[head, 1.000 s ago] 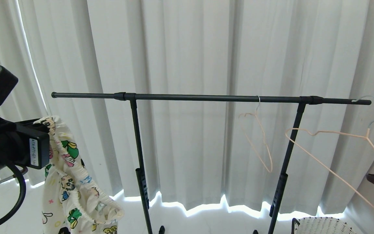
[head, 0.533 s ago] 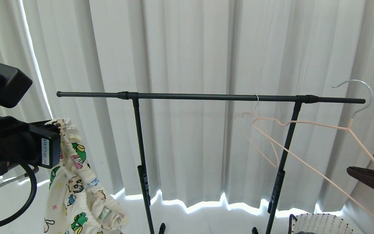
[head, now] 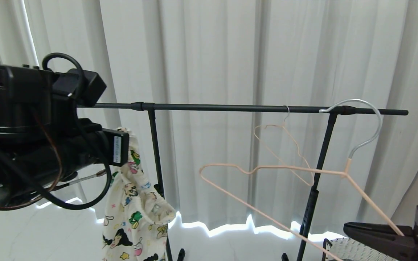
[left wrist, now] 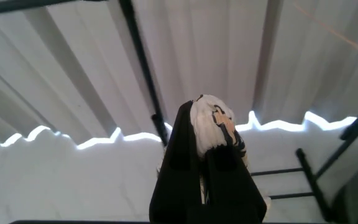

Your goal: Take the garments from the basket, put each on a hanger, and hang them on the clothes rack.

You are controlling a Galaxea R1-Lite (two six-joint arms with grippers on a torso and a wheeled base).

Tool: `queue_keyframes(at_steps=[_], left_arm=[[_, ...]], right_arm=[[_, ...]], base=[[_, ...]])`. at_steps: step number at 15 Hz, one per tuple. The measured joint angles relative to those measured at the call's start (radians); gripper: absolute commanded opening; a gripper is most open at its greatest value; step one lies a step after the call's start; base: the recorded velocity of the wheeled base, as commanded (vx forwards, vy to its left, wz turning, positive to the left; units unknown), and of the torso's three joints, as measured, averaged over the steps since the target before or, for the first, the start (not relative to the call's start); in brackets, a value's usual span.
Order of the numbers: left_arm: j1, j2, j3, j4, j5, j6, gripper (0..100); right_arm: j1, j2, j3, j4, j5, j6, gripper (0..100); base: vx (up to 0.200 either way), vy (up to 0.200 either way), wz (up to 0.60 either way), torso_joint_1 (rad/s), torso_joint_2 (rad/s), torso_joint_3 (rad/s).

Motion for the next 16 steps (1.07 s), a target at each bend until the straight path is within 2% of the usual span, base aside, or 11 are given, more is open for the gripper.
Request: queue_keyframes(at_steps=[2,4,8,11,16], left_arm=[[-0.034,0.075,-0.051,0.000,0.000,-0.090,0],[-0.049,0.136,-0.097,0.000,0.002,-0.131,0],[-0.065,0.181,-0.122,0.000,0.002,-0.135,0],[-0.074,0.187,-0.124,0.001,0.002,-0.136,0],[-0.090,0.189,-0.125,-0.001,0.004,-0.143,0]], right_arm=[[0.082,0.033,-0.015,-0.017,-0.015,0.054,0],[0.122,0.071,-0.035,-0.050,-0.016,0.069,0],[0.137,0.166,-0.054,-0.172,-0.020,0.081,0],[0.137,0.227,-0.061,-0.208,-0.040,0.085,0],[0.137,0.367,-0.101,-0.368,-0.139,0.146,0]], base=[[0.000,0.000,0.00,0.000,0.00,0.000],[0.000,0.000,0.00,0.000,0.00,0.000],[0.000,0.000,0.00,0.000,0.00,0.000],[0.000,0.000,0.00,0.000,0.00,0.000],[0.000,0.000,0.00,0.000,0.00,0.000]])
